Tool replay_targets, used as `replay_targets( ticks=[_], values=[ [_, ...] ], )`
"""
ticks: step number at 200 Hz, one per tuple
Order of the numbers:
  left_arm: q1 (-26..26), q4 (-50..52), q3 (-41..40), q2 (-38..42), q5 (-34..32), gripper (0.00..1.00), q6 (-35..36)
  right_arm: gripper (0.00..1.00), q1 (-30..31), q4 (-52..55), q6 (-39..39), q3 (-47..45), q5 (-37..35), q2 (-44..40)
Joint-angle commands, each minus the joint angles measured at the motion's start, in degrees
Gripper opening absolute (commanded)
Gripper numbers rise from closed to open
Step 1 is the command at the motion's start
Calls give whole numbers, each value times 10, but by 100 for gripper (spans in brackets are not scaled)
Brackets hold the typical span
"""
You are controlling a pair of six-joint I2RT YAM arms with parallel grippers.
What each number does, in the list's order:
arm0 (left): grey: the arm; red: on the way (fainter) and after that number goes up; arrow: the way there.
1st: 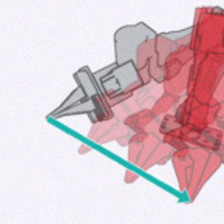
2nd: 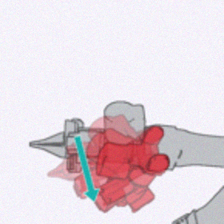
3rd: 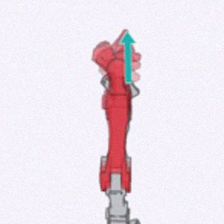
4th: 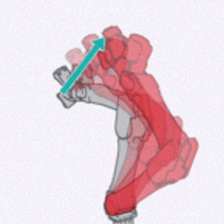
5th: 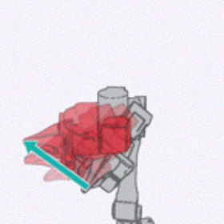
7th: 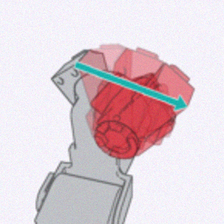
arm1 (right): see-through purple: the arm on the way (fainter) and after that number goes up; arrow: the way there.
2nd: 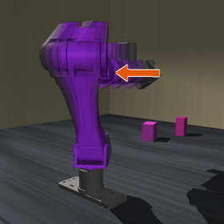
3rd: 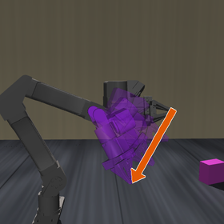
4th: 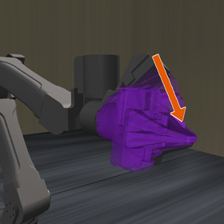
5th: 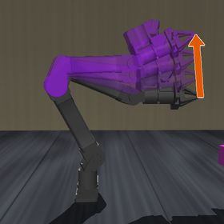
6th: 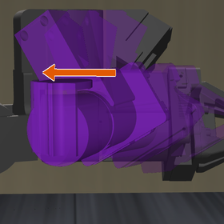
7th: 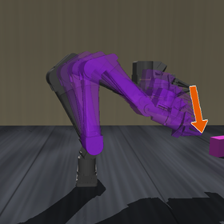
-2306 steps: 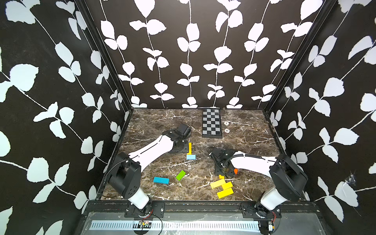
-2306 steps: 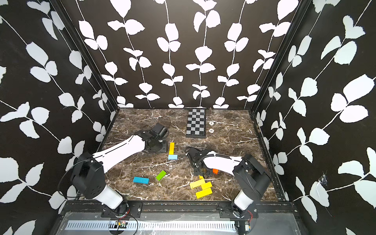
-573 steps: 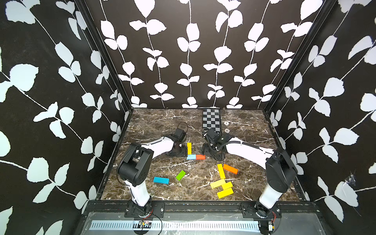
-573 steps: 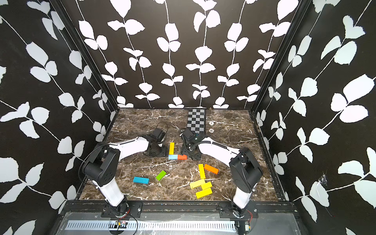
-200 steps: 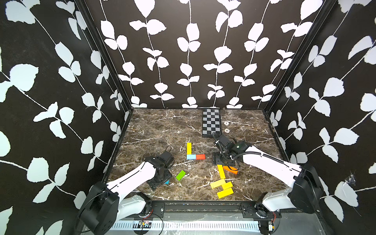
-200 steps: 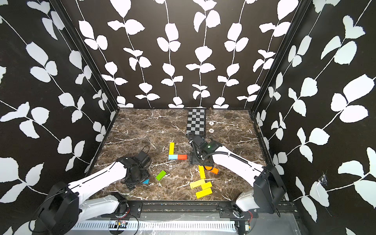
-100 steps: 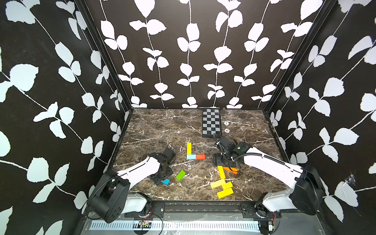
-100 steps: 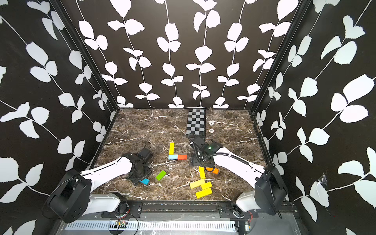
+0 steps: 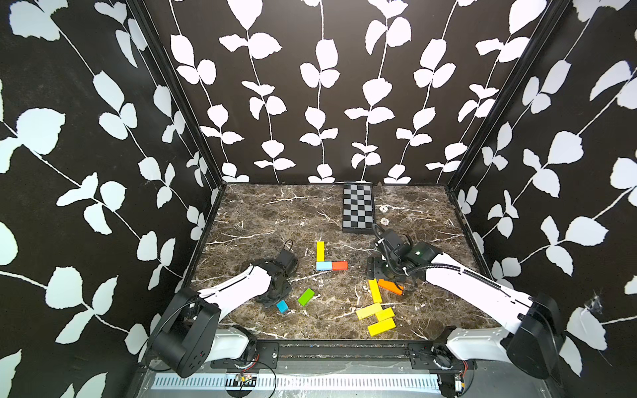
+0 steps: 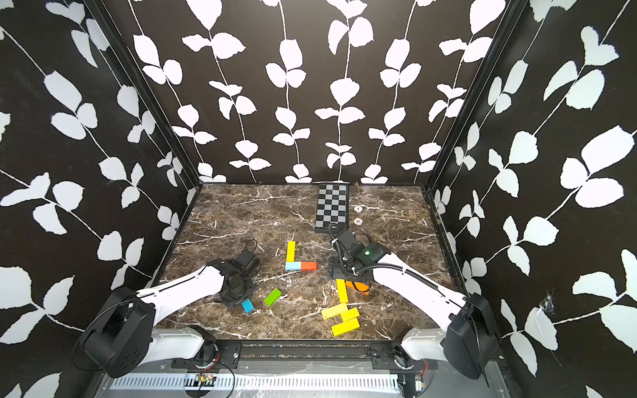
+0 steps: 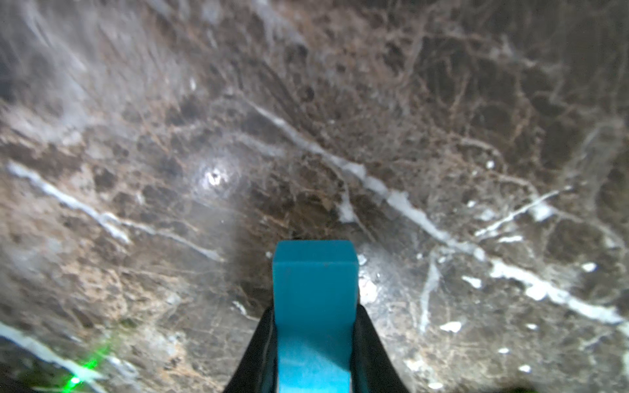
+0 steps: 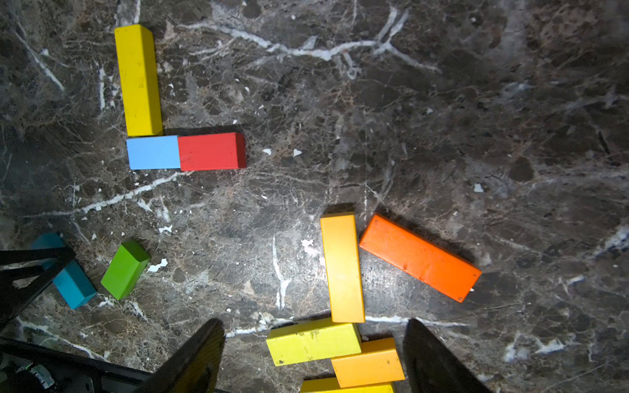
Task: Assemble the letter h with building blocks
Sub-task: Pick up the building block from the center of the board, then adjust the building block at the center of the board.
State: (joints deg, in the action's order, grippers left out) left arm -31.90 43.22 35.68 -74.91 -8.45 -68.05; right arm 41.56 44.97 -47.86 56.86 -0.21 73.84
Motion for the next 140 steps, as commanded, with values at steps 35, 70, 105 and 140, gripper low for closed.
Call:
replay_targets(
  ticks=[35,70,105,140],
  values=[
    [-2,85,147,-9,4,0,221,81,-34,3,-27,-21,10,-32],
    [-94,105,257,-45,15,0,281,81,-60,-6,-34,-36,33,-51],
    [-178,76,318,-146,75,0,307,80,-62,3,-39,-37,30,-58],
    [-202,40,337,-233,86,0,307,80,-62,7,-43,-39,34,-64]
  ],
)
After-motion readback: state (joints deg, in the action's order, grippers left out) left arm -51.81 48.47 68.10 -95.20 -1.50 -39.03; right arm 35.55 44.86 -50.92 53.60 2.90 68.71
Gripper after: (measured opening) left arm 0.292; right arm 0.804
